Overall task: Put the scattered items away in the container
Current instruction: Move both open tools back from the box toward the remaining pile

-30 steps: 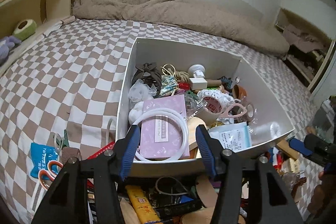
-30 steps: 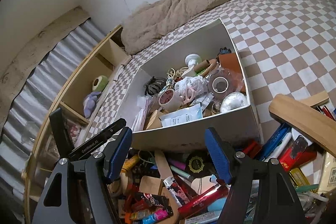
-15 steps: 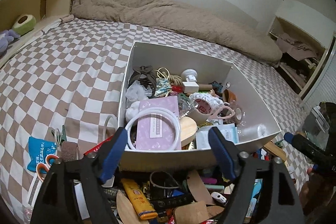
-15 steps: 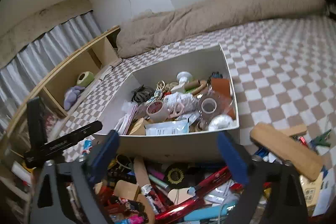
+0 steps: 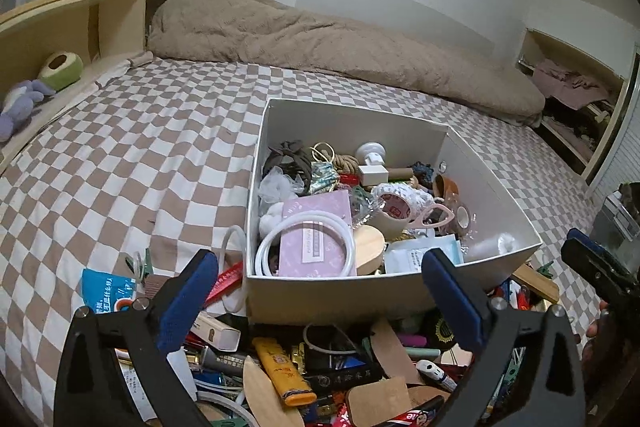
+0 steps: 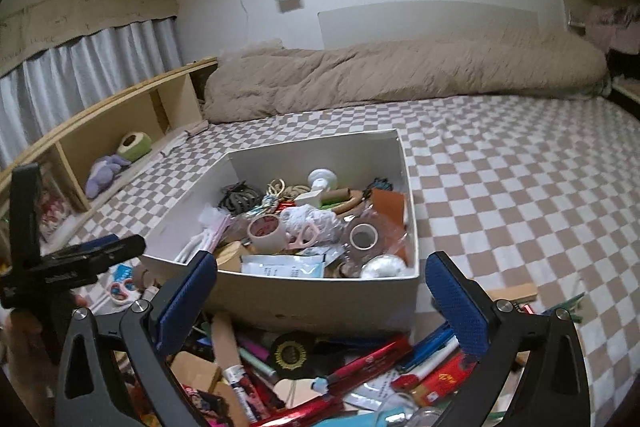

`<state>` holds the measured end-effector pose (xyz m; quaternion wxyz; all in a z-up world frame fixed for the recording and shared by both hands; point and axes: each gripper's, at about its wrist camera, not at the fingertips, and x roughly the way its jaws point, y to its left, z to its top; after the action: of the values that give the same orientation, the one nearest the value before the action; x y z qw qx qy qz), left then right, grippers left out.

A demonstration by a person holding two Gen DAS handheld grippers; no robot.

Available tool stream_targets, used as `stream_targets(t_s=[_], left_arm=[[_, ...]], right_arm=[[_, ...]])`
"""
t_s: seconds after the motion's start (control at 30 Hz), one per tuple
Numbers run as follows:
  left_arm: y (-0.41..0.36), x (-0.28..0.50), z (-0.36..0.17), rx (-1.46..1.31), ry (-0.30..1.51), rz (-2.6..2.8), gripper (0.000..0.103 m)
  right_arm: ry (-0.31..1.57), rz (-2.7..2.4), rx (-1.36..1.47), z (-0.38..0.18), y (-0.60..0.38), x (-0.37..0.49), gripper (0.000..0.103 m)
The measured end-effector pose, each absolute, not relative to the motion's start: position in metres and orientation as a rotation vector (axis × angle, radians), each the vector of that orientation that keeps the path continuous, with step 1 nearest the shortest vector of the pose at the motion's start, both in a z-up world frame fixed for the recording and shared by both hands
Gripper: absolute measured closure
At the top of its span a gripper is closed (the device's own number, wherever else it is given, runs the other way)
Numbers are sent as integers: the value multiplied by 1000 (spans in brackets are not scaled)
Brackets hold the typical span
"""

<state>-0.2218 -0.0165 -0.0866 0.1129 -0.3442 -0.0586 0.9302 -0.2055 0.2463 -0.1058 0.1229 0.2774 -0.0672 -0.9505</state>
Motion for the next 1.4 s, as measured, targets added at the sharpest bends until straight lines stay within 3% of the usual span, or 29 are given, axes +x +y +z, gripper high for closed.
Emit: stream_targets(t_s=[0.8, 1.4], left_arm=[[-23, -221, -86, -995, -103, 2819, 0], [-83, -227, -77, -997, -274, 2984, 0]], right_arm=[[-174, -2827, 846, -110, 258, -210, 0], [-343, -3019, 832, -97, 338, -203, 0]])
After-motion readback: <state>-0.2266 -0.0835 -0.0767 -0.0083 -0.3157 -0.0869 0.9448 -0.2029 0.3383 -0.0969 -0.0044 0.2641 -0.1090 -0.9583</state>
